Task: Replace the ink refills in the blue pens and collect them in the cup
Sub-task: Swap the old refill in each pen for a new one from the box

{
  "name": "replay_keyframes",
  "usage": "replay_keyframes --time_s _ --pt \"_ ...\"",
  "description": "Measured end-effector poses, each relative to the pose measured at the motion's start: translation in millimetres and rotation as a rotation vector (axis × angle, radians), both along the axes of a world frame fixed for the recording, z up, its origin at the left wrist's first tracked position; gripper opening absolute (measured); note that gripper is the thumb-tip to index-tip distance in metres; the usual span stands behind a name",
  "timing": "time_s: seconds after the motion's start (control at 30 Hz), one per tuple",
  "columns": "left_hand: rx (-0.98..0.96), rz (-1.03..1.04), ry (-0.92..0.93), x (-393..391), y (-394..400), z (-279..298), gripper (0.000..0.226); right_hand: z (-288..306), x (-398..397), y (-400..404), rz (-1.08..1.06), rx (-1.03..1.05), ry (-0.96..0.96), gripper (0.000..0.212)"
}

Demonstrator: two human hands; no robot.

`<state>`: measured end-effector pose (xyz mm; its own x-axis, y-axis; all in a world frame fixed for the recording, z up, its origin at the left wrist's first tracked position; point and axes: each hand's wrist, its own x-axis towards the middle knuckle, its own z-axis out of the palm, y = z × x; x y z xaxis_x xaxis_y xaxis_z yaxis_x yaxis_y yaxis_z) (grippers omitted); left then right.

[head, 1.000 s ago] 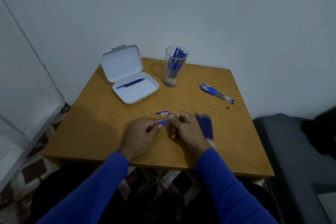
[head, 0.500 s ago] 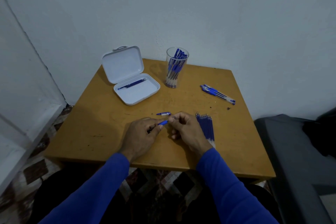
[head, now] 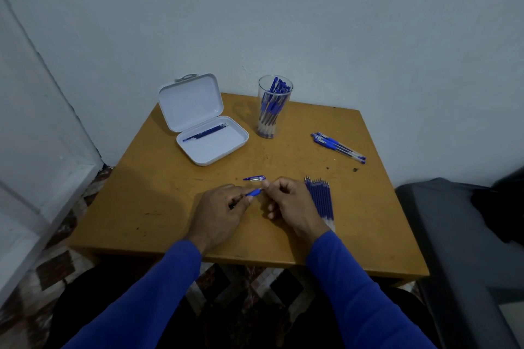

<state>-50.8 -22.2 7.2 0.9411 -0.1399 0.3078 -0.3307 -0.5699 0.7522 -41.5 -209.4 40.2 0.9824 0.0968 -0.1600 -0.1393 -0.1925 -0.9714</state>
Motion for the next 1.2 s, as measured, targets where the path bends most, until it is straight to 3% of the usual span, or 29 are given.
replay_keyframes --time_s 0.1,0.27,0.37,0.5,0.67,1.03,1.2 --pt "0.004 0.006 0.001 1 0 0 0.025 3 1 5 -0.057 -0.034 0.015 0.058" --pt "-0.009 -0.001 0.007 1 -1 0 0.025 2 0 -1 0.027 0.074 -0.026 0.012" --pt "-0.013 -0.004 0.007 1 0 1 0.025 2 0 -3 0.045 0.055 -0.002 0.014" --pt "-0.032 0.001 0.013 2 0 0 0.025 2 1 2 -0.018 -0.025 -0.002 0.038" --pt "-0.031 -0.023 0.007 1 0 1 0.025 3 1 -1 -0.002 0.060 -0.010 0.012" --pt "-0.047 -0.002 -0.071 2 0 -1 0.028 5 2 5 -0.051 -0.123 -0.113 0.014" --pt "-0.100 0.055 -0.116 1 1 4 0.024 14 13 7 -0.075 -0.085 -0.110 0.021"
